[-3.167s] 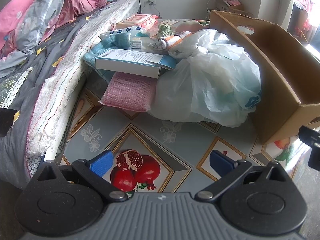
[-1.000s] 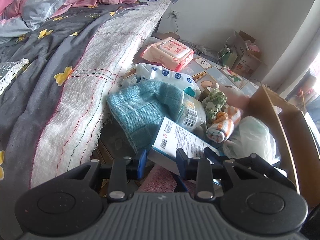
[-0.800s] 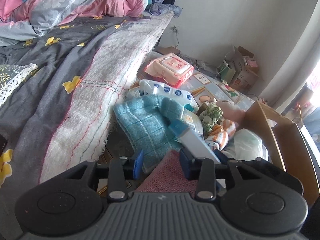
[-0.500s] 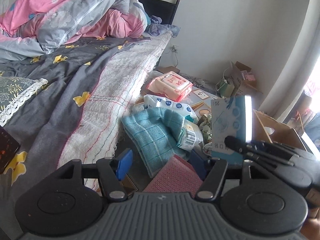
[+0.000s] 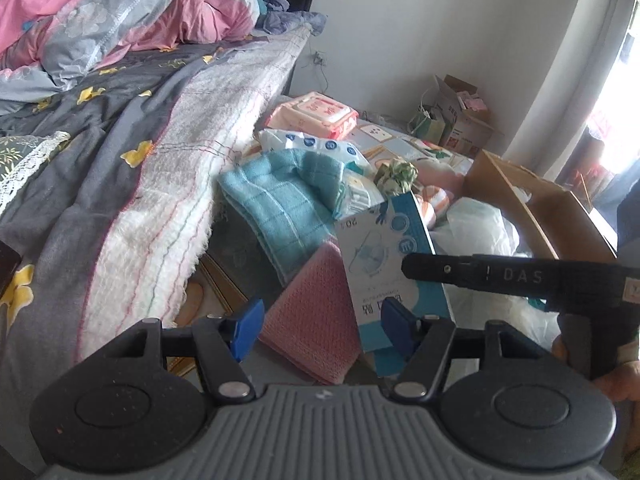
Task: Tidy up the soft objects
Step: 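Reach the right gripper to the blue bandage box and grasp it, then lift the blue bandage box with the right gripper over the cardboard box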
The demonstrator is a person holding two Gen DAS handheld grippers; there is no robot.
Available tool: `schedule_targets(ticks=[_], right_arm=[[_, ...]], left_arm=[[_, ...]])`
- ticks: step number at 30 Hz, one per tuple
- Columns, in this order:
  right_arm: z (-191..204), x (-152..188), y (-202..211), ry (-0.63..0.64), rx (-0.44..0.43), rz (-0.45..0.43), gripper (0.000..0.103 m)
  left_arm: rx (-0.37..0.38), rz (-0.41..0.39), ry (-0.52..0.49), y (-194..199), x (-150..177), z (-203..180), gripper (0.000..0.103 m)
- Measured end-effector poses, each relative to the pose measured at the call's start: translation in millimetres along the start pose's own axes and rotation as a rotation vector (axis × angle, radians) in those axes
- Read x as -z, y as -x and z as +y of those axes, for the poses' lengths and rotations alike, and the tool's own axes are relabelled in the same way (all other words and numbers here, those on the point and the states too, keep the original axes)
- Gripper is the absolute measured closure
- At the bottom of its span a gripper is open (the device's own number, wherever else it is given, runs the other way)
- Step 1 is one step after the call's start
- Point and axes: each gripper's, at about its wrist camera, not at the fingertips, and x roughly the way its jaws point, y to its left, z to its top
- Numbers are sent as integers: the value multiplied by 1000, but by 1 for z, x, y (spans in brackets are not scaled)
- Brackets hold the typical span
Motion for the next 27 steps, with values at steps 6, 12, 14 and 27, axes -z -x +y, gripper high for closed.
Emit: schedule_targets(ticks=[6,12,14,27], right_arm=[[5,-9,4,54,60,6,78],[2,-8,1,47,44,43,78],[3,-8,2,55,43,54,77],[-4,-6,-3,18,-30,64,79]], left_arm=[[87,43,-74,-16,4,-18,37],[171,95,-87,-32,4,-28,24],[178,109,-92,-38,3,-31,19],[76,140,-111,-66,-1,-42,24]])
